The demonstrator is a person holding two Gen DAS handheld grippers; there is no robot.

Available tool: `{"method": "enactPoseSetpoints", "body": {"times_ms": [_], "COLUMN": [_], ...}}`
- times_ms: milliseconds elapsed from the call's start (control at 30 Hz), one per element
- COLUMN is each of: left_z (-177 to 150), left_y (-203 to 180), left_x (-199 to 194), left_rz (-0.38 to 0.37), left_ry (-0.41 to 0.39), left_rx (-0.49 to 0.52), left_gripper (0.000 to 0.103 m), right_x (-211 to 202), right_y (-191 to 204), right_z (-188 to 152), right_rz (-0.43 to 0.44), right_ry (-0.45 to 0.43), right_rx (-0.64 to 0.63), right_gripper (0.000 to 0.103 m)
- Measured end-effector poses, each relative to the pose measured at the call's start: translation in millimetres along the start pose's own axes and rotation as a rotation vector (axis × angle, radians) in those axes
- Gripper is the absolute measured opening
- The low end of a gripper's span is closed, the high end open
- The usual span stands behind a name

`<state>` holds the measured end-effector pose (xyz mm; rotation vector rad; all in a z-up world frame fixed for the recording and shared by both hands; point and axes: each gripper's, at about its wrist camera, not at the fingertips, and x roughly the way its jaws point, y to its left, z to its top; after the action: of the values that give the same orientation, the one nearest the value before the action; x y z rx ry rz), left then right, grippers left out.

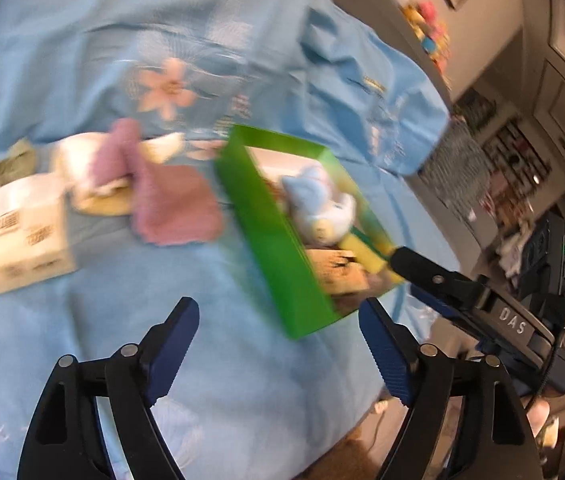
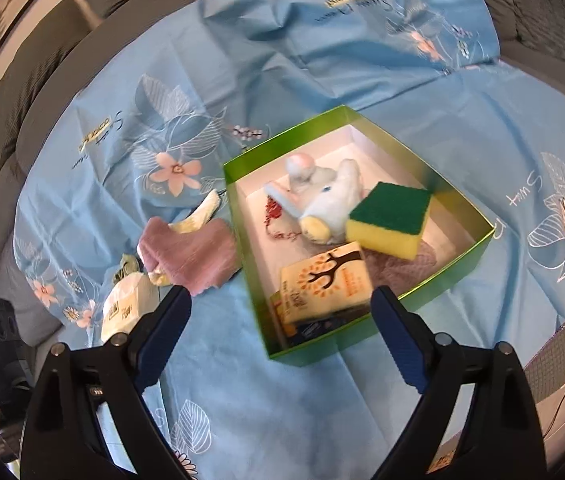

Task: Organize soft objects
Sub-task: 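Lower the tree-print pack into the green box and open the right tool, then move the right tool to the olive-green knit sock and grasp it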

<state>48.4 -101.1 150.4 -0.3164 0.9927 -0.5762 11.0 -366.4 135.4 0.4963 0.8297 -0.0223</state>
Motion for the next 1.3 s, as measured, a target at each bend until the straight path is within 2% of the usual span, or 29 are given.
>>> {"method": "enactPoseSetpoints", "body": {"times_ms": [67,167,333,400,700,867,967,1167,1300], "left_z": [-8,-25,-50,-57,-77,-84,-88,-88,-86], "left_y": [18,53,125,142,214,244,256,259,259], "left_x": [-10,-21,-39,-46,-75,-80,-81,-90,-92], "left_rz": [0.056,0.138,0.182,0.213,0.355,0.376,0.369,0.35,0.384], "left_ry": [-0.02,-0.034,-0.049,-0.064,-0.119,-0.142,-0.15,-0.197,-0.196], "left_rx": [-0.025,-0.07,-0.266,-0.304,-0.39,-0.432,-0.461,-0.492,-0.488], "left_gripper": [0.083,0.083,0.083,0.083,0.083,0.083,0.083,0.083,0.083], "right_x": [2,9,29,36,71,104,136,216,270], "right_y": [8,22,54,67,148,218,257,335,367], "right_z": [-7,-19,-37,-41,-44,-32,-25,-24,-22], "right_rz": [-0.003,0.02,0.044,0.048,0.128,0.176,0.175,0.097,0.027], "right_ry": [-0.002,0.018,0.062,0.076,0.141,0.176,0.219,0.316,0.358], "right_rx": [-0.018,-0.034,-0.089,-0.107,-0.253,-0.372,-0.438,-0.575,-0.613], "right_gripper": [0.099,0.099,0.099,0.099,0.099,0.099,0.099,0.097,0.095]}}
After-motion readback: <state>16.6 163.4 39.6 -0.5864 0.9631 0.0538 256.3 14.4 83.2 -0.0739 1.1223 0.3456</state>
